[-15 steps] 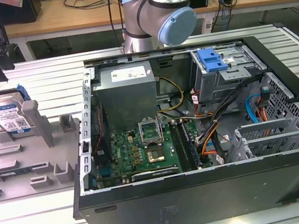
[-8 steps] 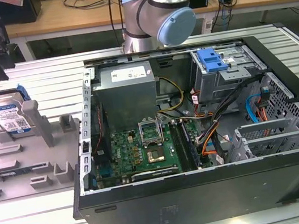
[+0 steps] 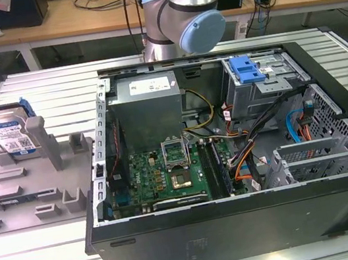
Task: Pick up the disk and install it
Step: 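Pick up the disk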
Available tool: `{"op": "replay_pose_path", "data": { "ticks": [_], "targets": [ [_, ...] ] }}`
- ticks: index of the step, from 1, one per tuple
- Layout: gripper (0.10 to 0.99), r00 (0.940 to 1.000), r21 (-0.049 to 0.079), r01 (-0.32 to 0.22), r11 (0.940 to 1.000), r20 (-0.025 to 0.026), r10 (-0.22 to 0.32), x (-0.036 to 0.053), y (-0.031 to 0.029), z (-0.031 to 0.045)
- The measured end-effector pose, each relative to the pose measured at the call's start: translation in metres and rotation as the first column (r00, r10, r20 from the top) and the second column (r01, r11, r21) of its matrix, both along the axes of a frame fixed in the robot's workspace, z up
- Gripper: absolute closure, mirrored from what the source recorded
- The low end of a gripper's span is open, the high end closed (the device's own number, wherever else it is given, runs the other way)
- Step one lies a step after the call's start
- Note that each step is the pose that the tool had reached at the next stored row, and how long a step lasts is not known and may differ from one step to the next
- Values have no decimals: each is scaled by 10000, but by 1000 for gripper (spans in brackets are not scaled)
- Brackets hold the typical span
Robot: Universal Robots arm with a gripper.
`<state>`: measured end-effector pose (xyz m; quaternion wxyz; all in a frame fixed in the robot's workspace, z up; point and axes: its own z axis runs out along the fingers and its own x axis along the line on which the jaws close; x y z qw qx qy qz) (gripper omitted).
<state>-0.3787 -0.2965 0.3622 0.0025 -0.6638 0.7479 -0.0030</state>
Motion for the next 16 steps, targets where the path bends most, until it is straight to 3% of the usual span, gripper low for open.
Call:
{"op": "replay_pose_path", "data": {
  "ticks": [7, 10, 13, 16],
  "targets": [
    [604, 9996, 0, -281, 9996, -22, 281, -103, -17, -42],
    [604, 9996, 0, -280, 9996, -27, 280, -170, -79, -56],
    [604, 9996, 1, -282, 9996, -27, 282, -179, -146, -63],
    [604, 9996, 0, -279, 9996, -29, 279, -179, -146, -62]
  ]
}}
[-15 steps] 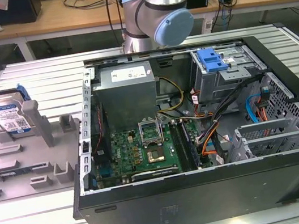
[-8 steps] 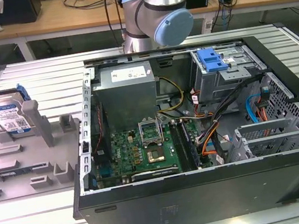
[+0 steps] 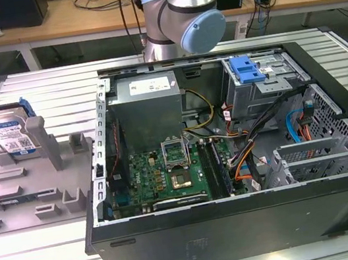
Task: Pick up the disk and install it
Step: 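Pick up the disk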
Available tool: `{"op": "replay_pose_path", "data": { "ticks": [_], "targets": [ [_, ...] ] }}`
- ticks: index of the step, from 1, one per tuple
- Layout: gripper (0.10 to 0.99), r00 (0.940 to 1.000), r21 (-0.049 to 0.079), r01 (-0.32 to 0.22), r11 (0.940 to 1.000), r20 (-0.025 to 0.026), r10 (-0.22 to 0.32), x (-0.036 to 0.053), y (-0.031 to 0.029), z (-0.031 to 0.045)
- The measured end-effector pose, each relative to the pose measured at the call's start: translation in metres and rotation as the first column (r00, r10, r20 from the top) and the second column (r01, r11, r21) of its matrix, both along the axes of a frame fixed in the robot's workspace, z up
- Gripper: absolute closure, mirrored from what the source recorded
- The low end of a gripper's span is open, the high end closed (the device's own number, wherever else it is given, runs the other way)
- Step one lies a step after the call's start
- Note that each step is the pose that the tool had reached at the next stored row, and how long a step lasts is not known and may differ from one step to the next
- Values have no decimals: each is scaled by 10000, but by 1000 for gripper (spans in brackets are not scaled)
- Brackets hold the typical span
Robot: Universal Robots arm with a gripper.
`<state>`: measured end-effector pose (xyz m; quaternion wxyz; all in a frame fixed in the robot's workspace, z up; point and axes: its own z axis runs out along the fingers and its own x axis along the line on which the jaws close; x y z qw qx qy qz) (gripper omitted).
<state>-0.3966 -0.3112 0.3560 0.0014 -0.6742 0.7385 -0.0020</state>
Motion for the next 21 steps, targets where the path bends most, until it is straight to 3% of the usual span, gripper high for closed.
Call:
{"op": "replay_pose_path", "data": {
  "ticks": [21],
  "targets": [
    [604, 9968, 1, -793, 9968, -17, 793, -105, -4, -169]
  ]
}}
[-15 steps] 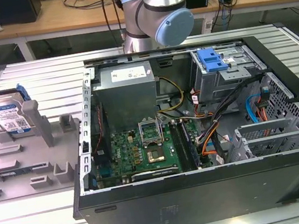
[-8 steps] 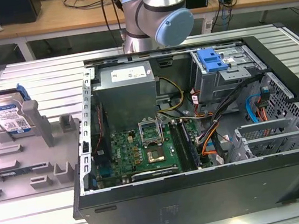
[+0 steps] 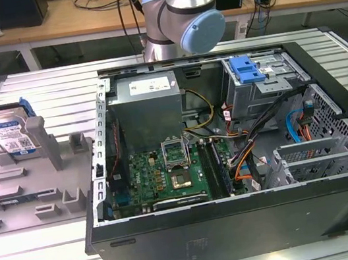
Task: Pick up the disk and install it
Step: 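Pick up the disk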
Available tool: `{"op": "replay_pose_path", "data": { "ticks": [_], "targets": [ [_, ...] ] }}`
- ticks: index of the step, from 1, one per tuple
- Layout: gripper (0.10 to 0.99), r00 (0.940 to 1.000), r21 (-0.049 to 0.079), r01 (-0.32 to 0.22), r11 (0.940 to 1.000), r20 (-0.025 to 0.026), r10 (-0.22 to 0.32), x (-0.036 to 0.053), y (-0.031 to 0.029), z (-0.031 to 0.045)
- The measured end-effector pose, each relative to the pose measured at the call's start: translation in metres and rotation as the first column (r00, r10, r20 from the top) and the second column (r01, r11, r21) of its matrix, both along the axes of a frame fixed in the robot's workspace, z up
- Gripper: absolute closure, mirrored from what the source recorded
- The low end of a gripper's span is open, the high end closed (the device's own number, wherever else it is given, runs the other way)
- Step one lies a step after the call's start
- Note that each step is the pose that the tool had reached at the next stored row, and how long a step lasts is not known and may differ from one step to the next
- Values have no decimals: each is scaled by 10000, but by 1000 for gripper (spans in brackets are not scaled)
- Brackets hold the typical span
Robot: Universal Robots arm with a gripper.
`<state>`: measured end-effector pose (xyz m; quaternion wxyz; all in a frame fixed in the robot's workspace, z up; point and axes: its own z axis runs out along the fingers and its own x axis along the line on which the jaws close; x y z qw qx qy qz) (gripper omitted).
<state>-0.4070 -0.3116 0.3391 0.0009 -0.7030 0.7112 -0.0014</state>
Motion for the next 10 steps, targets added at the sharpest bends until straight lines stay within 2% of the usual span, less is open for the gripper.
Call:
{"op": "replay_pose_path", "data": {
  "ticks": [10],
  "targets": [
    [604, 9996, 0, -283, 9996, -13, 283, -5, -25, -75]
  ]
}}
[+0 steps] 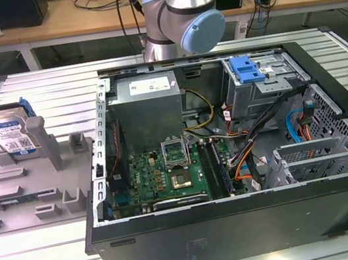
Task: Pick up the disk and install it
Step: 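Pick up the disk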
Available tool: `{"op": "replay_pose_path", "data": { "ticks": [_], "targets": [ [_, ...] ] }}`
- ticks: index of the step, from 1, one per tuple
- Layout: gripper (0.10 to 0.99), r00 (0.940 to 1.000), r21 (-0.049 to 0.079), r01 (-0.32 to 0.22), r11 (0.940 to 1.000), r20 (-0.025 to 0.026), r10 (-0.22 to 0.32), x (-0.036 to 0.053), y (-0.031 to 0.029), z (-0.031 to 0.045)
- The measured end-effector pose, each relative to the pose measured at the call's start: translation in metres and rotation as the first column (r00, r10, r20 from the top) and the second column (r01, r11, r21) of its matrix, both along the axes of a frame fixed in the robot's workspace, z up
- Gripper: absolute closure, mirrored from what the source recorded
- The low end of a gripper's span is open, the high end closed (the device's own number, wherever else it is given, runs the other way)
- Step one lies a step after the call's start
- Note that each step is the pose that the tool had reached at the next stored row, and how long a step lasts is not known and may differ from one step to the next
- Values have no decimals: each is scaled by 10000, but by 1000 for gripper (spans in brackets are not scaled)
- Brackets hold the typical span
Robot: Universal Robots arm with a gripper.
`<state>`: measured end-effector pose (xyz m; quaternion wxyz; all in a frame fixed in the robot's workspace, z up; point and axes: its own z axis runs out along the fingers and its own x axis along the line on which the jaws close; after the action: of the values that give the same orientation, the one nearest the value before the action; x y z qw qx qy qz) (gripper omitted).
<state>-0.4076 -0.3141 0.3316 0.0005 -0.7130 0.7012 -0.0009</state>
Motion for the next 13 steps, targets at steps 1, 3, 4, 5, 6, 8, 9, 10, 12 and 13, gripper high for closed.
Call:
{"op": "replay_pose_path", "data": {
  "ticks": [1, 3, 4, 5, 6, 8, 9, 10, 12, 13],
  "targets": [
    [604, 10000, 0, -12, 10000, -1, 12, 0, -2, -10],
    [604, 10000, 0, -28, 10000, -4, 28, 0, -4, -26],
    [604, 10000, 0, -34, 10000, -4, 34, 0, -4, -32],
    [604, 10000, 0, -39, 10000, -4, 39, 0, -5, -38],
    [604, 10000, 0, -46, 10000, -5, 46, 0, -5, -50],
    [604, 10000, 0, -51, 10000, -4, 51, -2, -6, -65],
    [604, 10000, -1, -51, 10000, -5, 51, -5, -6, -76],
    [604, 10000, 0, -51, 10000, -5, 51, -12, -5, -91],
    [604, 10000, 0, -51, 10000, -5, 51, -17, -6, -105],
    [604, 10000, 0, -51, 10000, -6, 51, -19, -5, -109]
  ]
}}
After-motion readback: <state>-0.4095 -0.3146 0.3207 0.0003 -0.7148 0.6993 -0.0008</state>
